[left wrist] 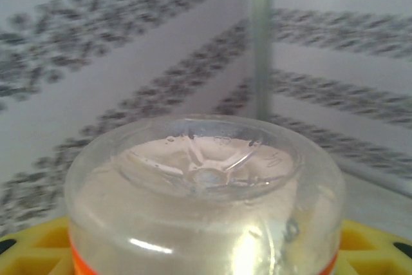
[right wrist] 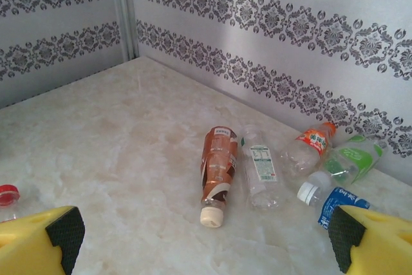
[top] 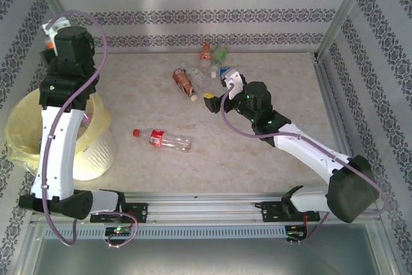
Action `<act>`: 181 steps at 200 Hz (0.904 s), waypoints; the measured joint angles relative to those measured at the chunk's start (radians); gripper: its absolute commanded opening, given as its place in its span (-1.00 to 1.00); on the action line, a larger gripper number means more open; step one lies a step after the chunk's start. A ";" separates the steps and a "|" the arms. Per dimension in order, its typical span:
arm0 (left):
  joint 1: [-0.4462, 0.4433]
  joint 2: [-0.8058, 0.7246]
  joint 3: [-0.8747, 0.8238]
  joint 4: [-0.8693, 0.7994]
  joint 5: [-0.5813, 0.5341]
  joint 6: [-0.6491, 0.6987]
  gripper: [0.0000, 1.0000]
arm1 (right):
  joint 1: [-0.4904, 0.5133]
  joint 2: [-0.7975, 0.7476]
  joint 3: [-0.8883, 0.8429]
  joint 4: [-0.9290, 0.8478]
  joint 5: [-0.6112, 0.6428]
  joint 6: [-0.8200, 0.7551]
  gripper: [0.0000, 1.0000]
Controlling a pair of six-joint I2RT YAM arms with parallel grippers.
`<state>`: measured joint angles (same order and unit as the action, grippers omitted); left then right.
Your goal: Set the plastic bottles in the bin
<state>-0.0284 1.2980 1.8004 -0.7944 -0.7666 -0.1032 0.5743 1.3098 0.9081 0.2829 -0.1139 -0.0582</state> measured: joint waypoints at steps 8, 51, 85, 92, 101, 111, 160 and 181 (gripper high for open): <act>0.051 -0.024 -0.037 0.000 -0.015 0.011 -0.06 | 0.000 0.006 0.006 0.000 0.002 0.002 0.96; 0.320 -0.178 -0.245 0.039 0.006 0.044 -0.06 | 0.000 0.044 0.040 -0.002 0.002 0.003 0.96; 0.508 -0.220 -0.400 0.096 0.058 0.061 0.15 | 0.000 0.060 0.063 0.000 0.002 0.009 0.96; 0.546 -0.212 -0.418 0.092 0.079 0.042 0.17 | 0.000 0.060 0.064 0.002 0.002 0.010 0.96; 0.584 -0.196 -0.429 0.078 0.103 0.016 0.22 | 0.000 0.062 0.064 0.003 0.002 0.011 0.96; 0.610 -0.179 -0.430 0.056 0.125 -0.013 0.42 | 0.000 0.062 0.064 0.003 0.002 0.011 0.96; 0.618 -0.075 -0.314 -0.081 0.249 -0.134 0.86 | 0.000 0.062 0.064 0.002 0.010 0.014 0.96; 0.618 -0.072 -0.284 -0.116 0.286 -0.166 0.95 | 0.000 0.062 0.064 0.003 0.021 0.018 0.96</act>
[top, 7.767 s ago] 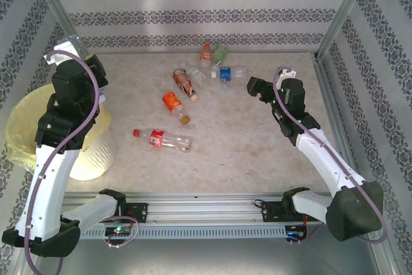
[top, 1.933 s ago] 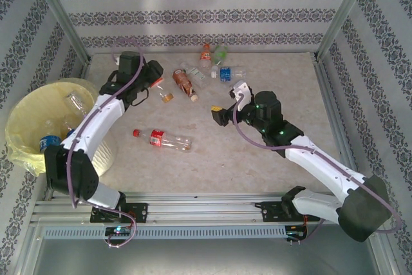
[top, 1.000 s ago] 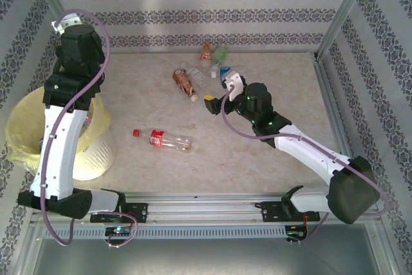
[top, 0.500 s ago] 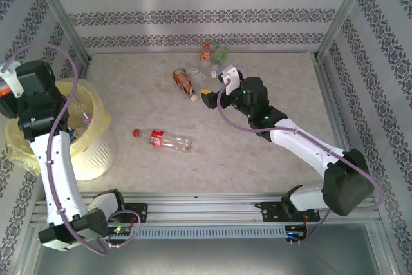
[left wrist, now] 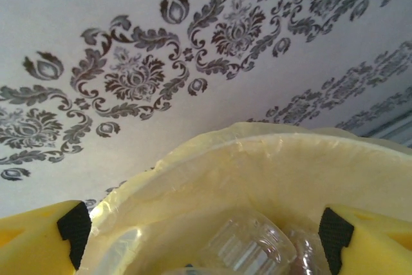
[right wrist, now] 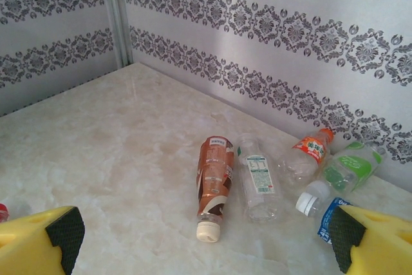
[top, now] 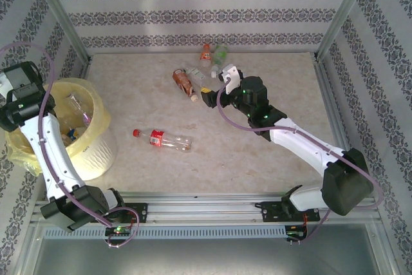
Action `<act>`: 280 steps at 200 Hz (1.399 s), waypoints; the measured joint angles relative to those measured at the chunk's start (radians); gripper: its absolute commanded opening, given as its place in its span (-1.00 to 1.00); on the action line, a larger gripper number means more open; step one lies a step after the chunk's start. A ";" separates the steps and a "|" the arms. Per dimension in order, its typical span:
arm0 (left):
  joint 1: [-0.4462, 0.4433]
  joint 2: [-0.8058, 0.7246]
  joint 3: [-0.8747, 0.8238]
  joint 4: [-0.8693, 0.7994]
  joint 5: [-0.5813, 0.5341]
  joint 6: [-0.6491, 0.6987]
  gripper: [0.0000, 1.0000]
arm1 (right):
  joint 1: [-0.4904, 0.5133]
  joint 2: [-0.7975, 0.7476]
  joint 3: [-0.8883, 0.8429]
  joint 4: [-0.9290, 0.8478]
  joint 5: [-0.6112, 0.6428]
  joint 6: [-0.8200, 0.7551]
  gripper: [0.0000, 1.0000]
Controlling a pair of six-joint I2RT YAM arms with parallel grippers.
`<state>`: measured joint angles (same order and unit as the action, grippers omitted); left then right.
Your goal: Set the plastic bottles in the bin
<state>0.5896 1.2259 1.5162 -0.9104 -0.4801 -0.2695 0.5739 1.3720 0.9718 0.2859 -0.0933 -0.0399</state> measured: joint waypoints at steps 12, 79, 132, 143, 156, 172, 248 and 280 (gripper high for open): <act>0.000 0.000 0.018 -0.018 0.028 -0.017 1.00 | 0.000 0.000 0.000 0.001 0.003 0.008 0.96; -0.232 -0.053 0.046 -0.041 0.222 -0.137 1.00 | 0.028 0.091 0.019 -0.059 -0.146 0.010 0.95; -0.499 -0.051 0.046 0.030 0.385 -0.237 1.00 | 0.164 0.259 0.101 -0.302 -0.251 -0.138 0.91; -0.513 -0.049 0.032 0.071 0.457 -0.266 1.00 | 0.187 0.293 0.120 -0.343 -0.259 -0.161 0.91; -0.517 -0.045 0.007 0.127 0.559 -0.309 1.00 | 0.209 0.330 0.144 -0.385 -0.264 -0.181 0.93; -0.518 -0.034 -0.025 0.193 0.674 -0.362 1.00 | 0.234 0.384 0.188 -0.437 -0.263 -0.206 0.95; -0.544 0.004 -0.053 0.315 0.848 -0.447 1.00 | 0.320 0.595 0.367 -0.568 -0.150 -0.292 0.86; -0.559 0.027 -0.050 0.328 0.877 -0.447 1.00 | 0.328 0.676 0.407 -0.605 -0.097 -0.320 0.71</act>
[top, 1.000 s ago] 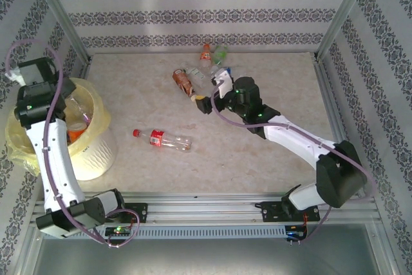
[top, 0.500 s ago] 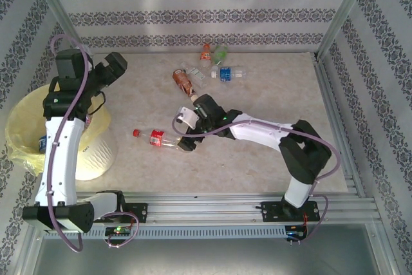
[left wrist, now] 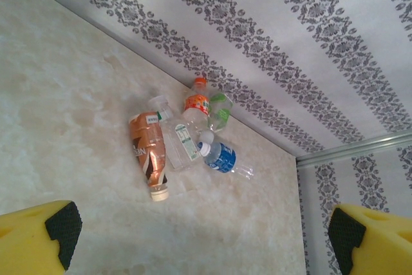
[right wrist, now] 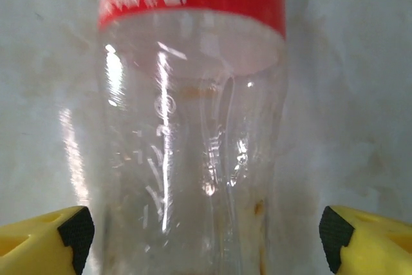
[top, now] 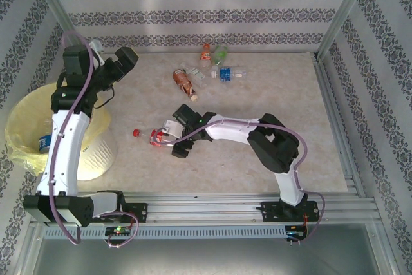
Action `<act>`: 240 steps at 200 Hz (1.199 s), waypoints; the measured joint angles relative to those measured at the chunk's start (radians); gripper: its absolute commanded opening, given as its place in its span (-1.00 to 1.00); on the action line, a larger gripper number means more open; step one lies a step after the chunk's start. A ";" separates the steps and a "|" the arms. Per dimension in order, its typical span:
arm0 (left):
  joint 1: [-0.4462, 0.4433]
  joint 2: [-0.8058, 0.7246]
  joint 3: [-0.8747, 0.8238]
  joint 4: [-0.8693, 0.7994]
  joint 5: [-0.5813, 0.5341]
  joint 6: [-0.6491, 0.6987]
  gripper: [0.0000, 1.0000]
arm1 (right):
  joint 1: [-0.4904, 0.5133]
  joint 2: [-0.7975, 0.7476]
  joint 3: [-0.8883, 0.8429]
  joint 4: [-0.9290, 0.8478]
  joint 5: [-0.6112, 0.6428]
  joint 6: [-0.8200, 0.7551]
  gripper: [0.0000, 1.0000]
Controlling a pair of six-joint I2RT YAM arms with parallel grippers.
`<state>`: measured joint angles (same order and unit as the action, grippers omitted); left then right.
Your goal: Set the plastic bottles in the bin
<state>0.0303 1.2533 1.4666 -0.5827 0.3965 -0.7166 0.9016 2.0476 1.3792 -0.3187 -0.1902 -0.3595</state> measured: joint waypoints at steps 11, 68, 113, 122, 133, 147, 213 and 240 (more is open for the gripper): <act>-0.018 0.019 0.010 0.000 0.000 0.000 1.00 | 0.000 0.013 0.000 -0.008 0.014 -0.001 0.61; -0.119 0.114 0.082 0.001 -0.013 0.006 0.99 | 0.005 0.016 -0.003 -0.004 0.045 0.016 0.09; -0.168 0.138 0.120 0.001 -0.043 0.016 0.99 | -0.031 -0.064 -0.111 0.038 0.084 0.068 -0.14; -0.169 0.144 0.122 0.002 -0.048 0.016 1.00 | -0.047 -0.092 -0.142 0.060 0.091 0.088 -0.15; -0.169 0.151 0.122 0.007 -0.053 0.016 0.99 | -0.070 -0.139 -0.192 0.091 0.095 0.120 -0.16; -0.175 0.166 0.122 0.018 -0.051 0.016 1.00 | -0.105 -0.219 -0.269 0.151 0.095 0.165 -0.20; -0.293 0.212 0.114 0.074 0.006 0.093 0.99 | -0.286 -0.569 -0.462 0.441 0.004 0.406 -0.21; -0.306 0.214 0.061 0.136 0.027 0.110 0.99 | -0.311 -0.601 -0.480 0.550 -0.024 0.513 -0.20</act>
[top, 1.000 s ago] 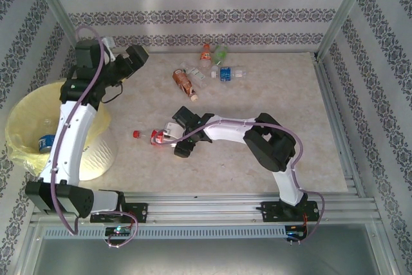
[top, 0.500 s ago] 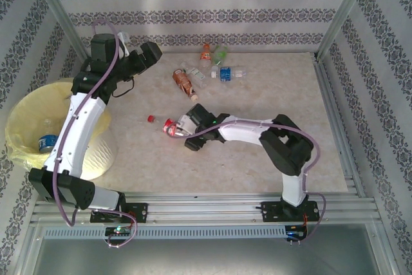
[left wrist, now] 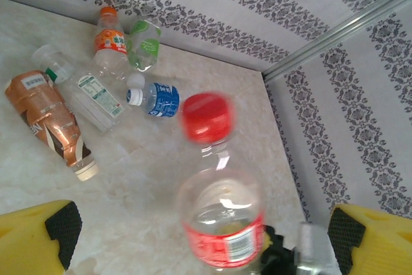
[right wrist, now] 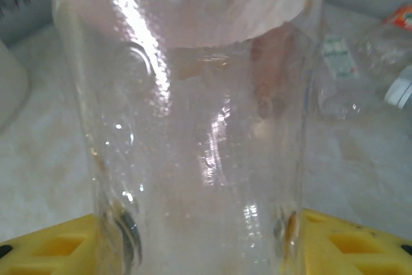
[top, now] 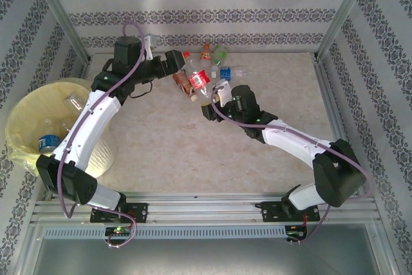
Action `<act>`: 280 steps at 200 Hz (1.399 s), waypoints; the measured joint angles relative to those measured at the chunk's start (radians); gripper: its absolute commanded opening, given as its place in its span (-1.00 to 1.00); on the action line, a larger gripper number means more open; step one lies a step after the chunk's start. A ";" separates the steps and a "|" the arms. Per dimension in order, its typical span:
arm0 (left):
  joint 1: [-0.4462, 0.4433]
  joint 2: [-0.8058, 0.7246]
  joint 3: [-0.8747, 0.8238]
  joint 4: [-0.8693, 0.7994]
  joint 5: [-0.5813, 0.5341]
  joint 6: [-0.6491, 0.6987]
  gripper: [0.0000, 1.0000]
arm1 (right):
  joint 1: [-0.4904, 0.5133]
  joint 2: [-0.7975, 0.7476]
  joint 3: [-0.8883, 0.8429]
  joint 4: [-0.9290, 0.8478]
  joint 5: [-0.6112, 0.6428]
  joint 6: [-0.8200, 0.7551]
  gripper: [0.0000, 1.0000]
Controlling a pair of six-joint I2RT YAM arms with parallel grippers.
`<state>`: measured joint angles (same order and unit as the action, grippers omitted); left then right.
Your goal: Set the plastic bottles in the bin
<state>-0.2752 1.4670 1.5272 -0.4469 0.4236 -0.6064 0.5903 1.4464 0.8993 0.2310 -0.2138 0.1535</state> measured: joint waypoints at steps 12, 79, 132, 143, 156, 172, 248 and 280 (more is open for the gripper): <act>0.000 0.010 -0.021 0.031 0.037 0.001 0.99 | -0.006 0.000 0.000 0.026 -0.013 0.041 -0.19; -0.098 0.132 -0.026 0.152 0.156 0.011 0.99 | 0.005 0.044 0.060 0.090 -0.103 0.182 -0.17; -0.097 0.175 -0.018 0.175 0.143 -0.008 1.00 | 0.030 0.090 0.106 0.089 -0.132 0.218 -0.12; -0.098 0.175 -0.019 0.192 0.149 -0.012 0.95 | 0.029 0.094 0.109 0.094 -0.135 0.221 -0.10; -0.098 0.174 -0.027 0.222 0.154 -0.015 0.86 | 0.029 0.095 0.114 0.096 -0.137 0.227 -0.08; -0.098 0.171 -0.041 0.250 0.160 -0.021 0.72 | 0.029 0.095 0.115 0.096 -0.143 0.235 -0.05; -0.097 0.120 -0.064 0.260 0.121 0.000 0.14 | 0.027 0.074 0.109 0.111 -0.196 0.206 0.93; -0.092 0.077 -0.075 0.231 0.019 0.011 0.13 | 0.027 -0.001 0.086 0.103 -0.189 0.164 0.96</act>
<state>-0.3676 1.5436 1.4521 -0.2161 0.4431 -0.5957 0.6170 1.4456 0.9855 0.3344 -0.4026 0.3176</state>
